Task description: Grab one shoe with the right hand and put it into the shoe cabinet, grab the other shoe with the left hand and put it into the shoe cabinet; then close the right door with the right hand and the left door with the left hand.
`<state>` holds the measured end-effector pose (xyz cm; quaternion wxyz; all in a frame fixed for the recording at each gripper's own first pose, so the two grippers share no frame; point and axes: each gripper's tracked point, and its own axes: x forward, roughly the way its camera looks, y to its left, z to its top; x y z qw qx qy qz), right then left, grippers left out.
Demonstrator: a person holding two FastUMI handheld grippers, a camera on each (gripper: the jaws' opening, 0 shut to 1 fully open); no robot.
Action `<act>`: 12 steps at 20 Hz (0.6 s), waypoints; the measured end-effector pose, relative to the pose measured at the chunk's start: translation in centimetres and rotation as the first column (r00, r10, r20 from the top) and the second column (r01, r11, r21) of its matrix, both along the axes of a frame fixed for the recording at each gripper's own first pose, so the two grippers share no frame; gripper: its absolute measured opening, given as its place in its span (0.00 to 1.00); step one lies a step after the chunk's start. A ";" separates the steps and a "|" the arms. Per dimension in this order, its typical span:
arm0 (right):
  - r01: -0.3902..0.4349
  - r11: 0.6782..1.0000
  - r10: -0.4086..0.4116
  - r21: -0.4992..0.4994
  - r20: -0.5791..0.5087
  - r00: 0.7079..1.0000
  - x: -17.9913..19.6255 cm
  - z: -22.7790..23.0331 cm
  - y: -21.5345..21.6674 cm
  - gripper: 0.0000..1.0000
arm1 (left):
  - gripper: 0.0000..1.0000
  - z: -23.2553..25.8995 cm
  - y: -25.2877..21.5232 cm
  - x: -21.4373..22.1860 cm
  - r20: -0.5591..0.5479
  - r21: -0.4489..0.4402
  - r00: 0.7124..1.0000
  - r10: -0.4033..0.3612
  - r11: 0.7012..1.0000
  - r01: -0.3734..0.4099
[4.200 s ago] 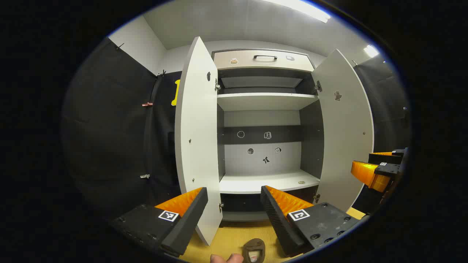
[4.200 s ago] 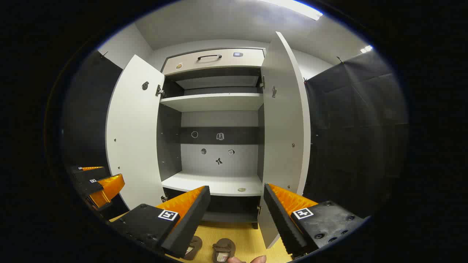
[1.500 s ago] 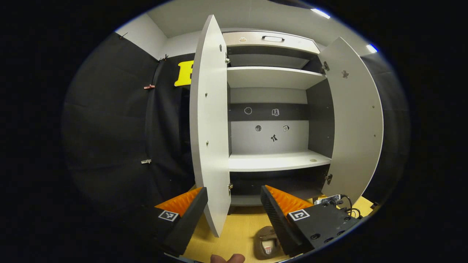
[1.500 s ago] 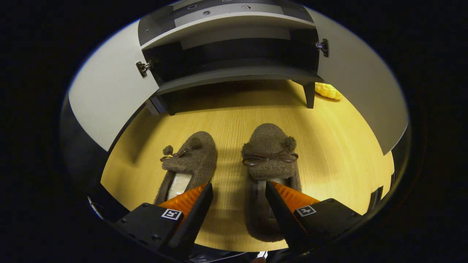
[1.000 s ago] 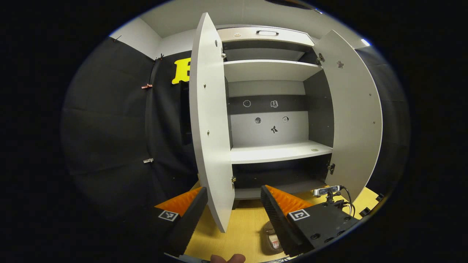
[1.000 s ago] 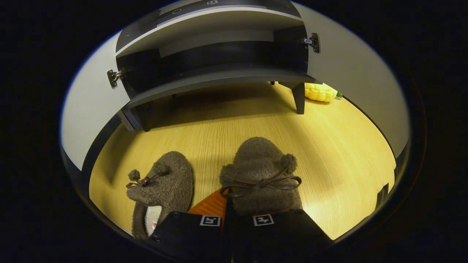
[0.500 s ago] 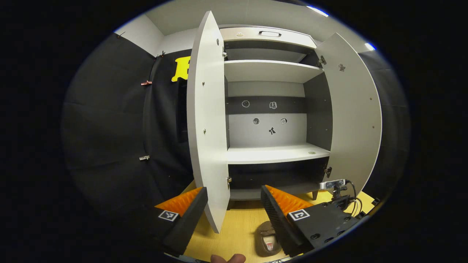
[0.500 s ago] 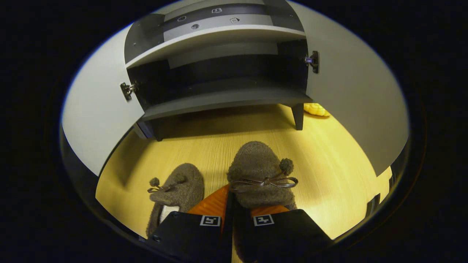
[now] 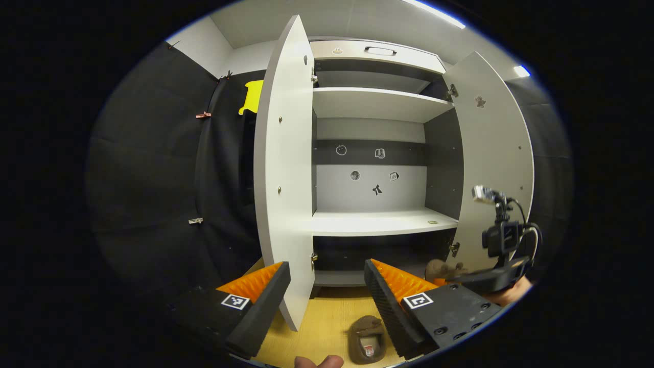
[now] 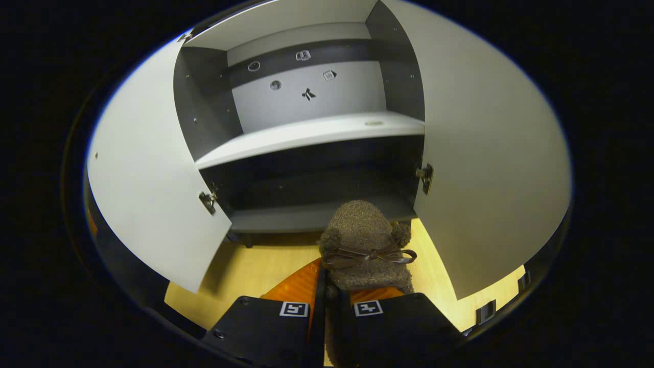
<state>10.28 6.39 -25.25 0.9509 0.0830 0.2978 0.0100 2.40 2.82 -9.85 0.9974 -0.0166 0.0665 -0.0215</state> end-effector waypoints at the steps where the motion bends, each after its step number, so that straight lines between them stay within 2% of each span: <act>1: -0.006 1.000 0.006 0.008 0.004 1.000 0.6 1.5 0.3 0.18 | 0.93 0.2 -0.1 0.1 0.004 -0.004 1.000 -0.004 1.000 0.004; 7: -0.045 0.999 0.046 -0.021 0.096 0.994 7.2 9.4 0.9 0.18 | 0.94 0.7 -0.5 0.4 0.014 -0.012 1.000 -0.014 1.000 0.014; 12: -0.040 0.997 0.046 -0.061 0.103 0.994 13.9 11.4 0.7 0.18 | 0.94 0.8 -1.1 0.4 0.018 -0.028 0.999 -0.027 0.999 0.028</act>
